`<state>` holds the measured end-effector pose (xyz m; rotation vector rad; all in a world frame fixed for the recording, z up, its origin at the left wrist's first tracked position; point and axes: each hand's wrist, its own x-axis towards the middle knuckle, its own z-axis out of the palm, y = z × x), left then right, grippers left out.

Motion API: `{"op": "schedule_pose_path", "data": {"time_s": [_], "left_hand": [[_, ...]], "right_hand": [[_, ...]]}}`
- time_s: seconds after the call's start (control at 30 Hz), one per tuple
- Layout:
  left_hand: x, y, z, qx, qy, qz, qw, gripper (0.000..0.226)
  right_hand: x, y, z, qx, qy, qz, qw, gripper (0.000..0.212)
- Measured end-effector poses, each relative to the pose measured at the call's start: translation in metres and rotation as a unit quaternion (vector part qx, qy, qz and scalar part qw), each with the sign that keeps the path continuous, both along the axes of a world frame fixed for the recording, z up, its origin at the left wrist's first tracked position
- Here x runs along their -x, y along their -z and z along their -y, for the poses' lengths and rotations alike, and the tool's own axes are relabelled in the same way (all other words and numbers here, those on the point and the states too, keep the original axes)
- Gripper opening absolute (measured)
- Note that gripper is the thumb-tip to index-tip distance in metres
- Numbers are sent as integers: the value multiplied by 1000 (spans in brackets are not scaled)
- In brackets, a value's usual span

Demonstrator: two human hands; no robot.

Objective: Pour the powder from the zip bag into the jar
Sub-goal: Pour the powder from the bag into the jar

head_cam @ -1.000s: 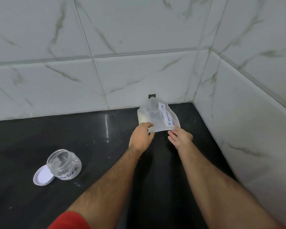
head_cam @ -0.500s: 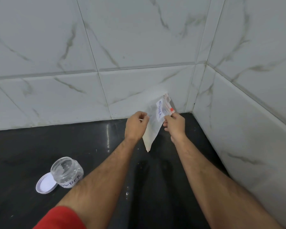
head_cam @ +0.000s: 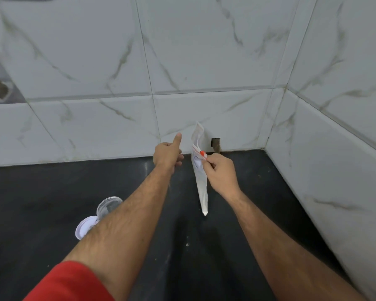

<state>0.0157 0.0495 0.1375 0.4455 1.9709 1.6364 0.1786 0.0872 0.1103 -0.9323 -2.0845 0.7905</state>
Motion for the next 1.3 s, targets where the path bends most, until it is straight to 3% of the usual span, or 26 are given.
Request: {"op": "schedule_pose_path", "data": {"time_s": [0.17,0.37,0.47,0.53,0.57,0.8,0.93,1.0,1.1,1.17,1.3], "left_hand": [[5,-8,22,15,70,4,997,49],[6,-11,43,66,130,-52,988,19],[10,-12,56,67,126,-81,986,13],[10,-14,64,65,136,-104,983,17],[8,-15,68,62,146,-114,981,19],[-9,-25,95,59,221,-250,941,21],[-10,-25,105,63,223,-286,930,19],[-7,-23,107,68,217,-290,930,17],[3,-22,111,78,196,-294,932,17],[7,-22,114,79,189,-299,932,17],[11,-25,118,83,181,-304,932,18]], "right_hand": [[-2,10,41,-71,7,60,996,29],[0,15,77,-59,15,79,995,24],[-2,9,89,78,11,-50,996,24],[-2,-3,90,175,47,-143,973,42],[0,-9,87,189,70,-142,969,47],[26,-50,56,293,114,-26,949,45],[38,-60,51,314,131,21,940,26],[38,-64,50,302,145,52,941,16],[36,-68,50,212,176,132,952,19],[38,-74,55,204,163,169,950,22],[46,-82,70,294,88,227,924,18]]}}
